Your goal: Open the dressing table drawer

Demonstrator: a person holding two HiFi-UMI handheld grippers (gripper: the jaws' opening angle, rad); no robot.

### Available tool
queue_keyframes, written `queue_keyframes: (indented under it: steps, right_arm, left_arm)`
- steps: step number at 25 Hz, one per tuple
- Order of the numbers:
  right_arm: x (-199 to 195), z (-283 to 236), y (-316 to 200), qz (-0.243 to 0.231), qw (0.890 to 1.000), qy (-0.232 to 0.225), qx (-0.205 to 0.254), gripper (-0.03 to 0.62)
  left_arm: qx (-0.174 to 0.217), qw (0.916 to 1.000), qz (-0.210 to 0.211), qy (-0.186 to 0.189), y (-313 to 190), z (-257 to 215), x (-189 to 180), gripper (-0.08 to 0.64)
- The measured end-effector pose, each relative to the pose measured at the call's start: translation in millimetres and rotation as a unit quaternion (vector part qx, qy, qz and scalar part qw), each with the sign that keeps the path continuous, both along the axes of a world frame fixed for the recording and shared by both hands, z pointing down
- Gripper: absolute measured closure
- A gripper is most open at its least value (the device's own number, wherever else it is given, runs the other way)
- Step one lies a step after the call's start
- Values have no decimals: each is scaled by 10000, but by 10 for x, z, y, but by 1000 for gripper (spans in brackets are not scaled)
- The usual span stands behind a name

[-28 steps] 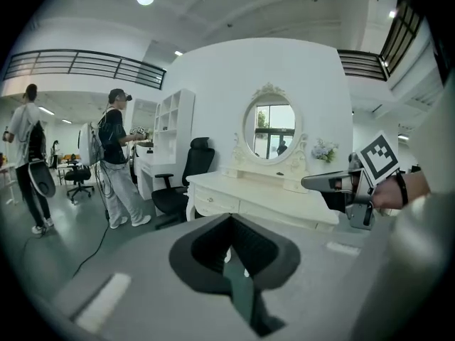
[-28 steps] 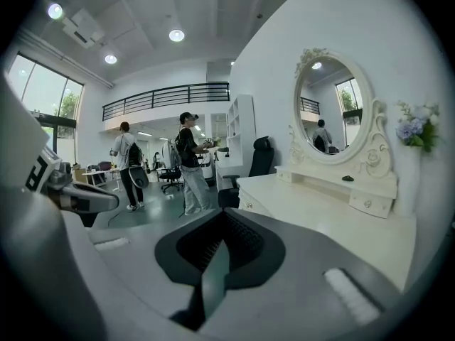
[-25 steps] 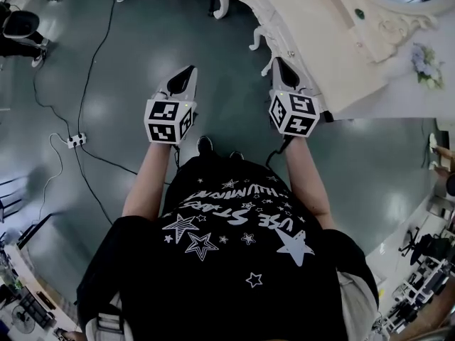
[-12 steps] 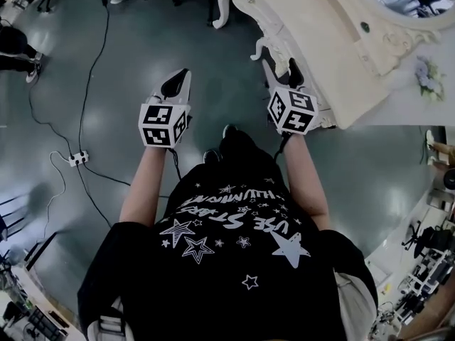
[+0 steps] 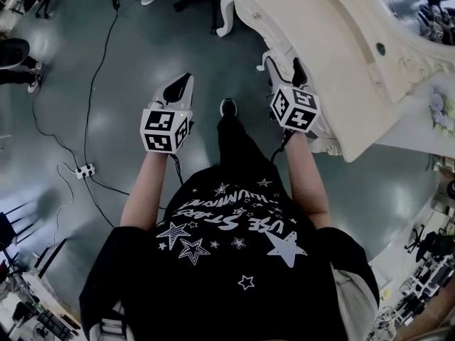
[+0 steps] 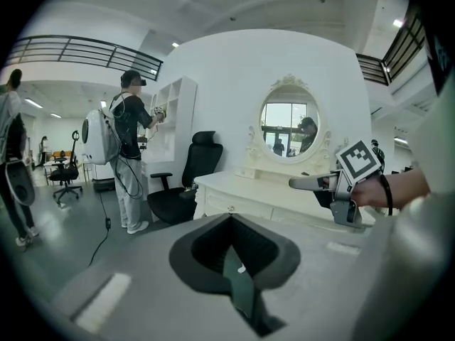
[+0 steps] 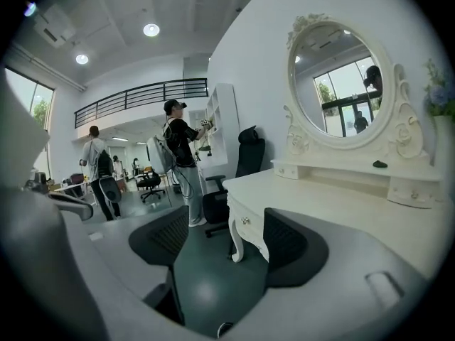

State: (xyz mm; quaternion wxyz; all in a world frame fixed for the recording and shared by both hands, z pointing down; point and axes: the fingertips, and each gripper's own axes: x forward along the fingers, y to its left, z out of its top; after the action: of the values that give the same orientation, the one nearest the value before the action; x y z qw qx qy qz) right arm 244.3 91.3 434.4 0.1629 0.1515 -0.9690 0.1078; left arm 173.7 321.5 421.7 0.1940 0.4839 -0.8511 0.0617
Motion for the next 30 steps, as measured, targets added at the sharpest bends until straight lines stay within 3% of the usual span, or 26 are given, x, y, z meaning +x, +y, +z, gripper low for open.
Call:
queue_keyframes:
  steps: [9, 17, 25, 30]
  right_arm:
    - [-1084, 102, -909, 176, 9996, 74, -197, 258]
    - [-1849, 153, -1752, 367, 9989, 69, -285, 262]
    - [-2120, 172, -2274, 725, 9968, 97, -320, 270]
    - [-2146, 229, -2505, 1163, 9925, 165, -327, 279]
  left_arm:
    - [-70, 9995, 321, 34, -1011, -46, -1122, 558]
    - [-101, 9978, 659, 11, -1948, -55, -1862, 558]
    - [-13, 9957, 923, 23, -2592, -130, -2353, 558]
    - [8, 9915, 1299, 35, -2941, -133, -2578, 558]
